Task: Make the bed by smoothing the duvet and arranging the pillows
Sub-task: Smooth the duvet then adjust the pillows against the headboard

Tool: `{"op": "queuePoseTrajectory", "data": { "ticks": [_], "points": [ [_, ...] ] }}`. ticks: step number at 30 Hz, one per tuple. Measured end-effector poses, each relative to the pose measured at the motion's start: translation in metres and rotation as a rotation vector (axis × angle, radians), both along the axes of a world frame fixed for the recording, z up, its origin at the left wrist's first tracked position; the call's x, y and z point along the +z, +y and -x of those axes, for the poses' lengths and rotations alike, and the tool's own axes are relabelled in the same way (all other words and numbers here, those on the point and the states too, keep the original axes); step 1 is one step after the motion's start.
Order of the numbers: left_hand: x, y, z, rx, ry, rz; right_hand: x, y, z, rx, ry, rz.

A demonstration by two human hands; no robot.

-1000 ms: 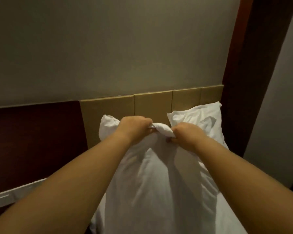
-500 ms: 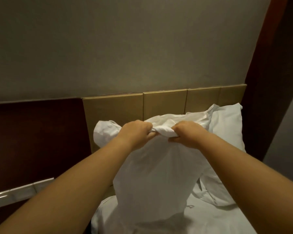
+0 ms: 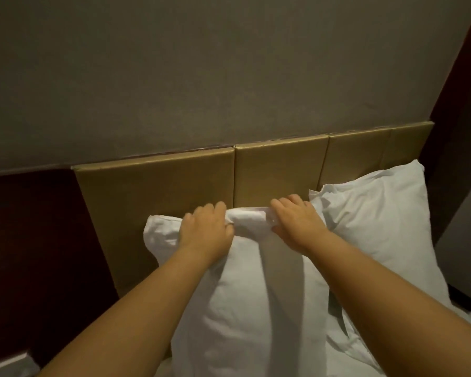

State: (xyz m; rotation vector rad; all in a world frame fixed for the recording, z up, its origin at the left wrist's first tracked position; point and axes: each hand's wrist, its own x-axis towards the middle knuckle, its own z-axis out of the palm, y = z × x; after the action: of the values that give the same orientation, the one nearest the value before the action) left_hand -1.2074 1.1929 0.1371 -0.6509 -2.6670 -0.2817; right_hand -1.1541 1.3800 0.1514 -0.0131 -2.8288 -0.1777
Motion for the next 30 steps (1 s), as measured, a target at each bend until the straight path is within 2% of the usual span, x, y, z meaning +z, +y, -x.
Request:
{"op": "queuePoseTrajectory", "data": {
  "ticks": [4, 7, 10, 14, 16, 18, 20, 24, 27, 30],
  "points": [
    [-0.019, -0.004, 0.035, 0.079, 0.098, -0.029, -0.018, -0.001, 0.039, -0.110, 0.052, -0.039],
    [-0.027, -0.007, 0.047, 0.065, 0.105, -0.025, -0.028, 0.000, 0.050, -0.162, 0.031, -0.008],
    [-0.029, -0.013, 0.050, 0.005, 0.127, -0.061, -0.034, -0.004, 0.054, -0.153, 0.020, 0.011],
    [-0.029, -0.032, 0.047, 0.017, 0.208, -0.061, -0.029, -0.018, 0.052, -0.119, 0.115, 0.049],
    [-0.025, -0.047, 0.043, 0.040, 0.154, -0.003, -0.023, -0.036, 0.049, -0.067, 0.110, 0.154],
    [-0.024, -0.061, 0.039, 0.043, 0.092, 0.132, -0.019, -0.060, 0.046, -0.035, 0.027, 0.254],
    [-0.021, -0.075, 0.034, 0.067, 0.014, 0.184, -0.016, -0.084, 0.044, -0.015, -0.073, 0.261],
    [-0.010, -0.096, 0.020, 0.195, -0.007, 0.259, -0.012, -0.112, 0.040, 0.065, -0.029, 0.357],
    [0.002, -0.094, 0.011, 0.243, -0.060, 0.257, -0.010, -0.116, 0.030, 0.160, -0.055, 0.367],
    [0.020, -0.047, -0.002, 0.120, -0.019, 0.214, 0.001, -0.087, 0.011, 0.172, -0.062, 0.369]
  ]
}}
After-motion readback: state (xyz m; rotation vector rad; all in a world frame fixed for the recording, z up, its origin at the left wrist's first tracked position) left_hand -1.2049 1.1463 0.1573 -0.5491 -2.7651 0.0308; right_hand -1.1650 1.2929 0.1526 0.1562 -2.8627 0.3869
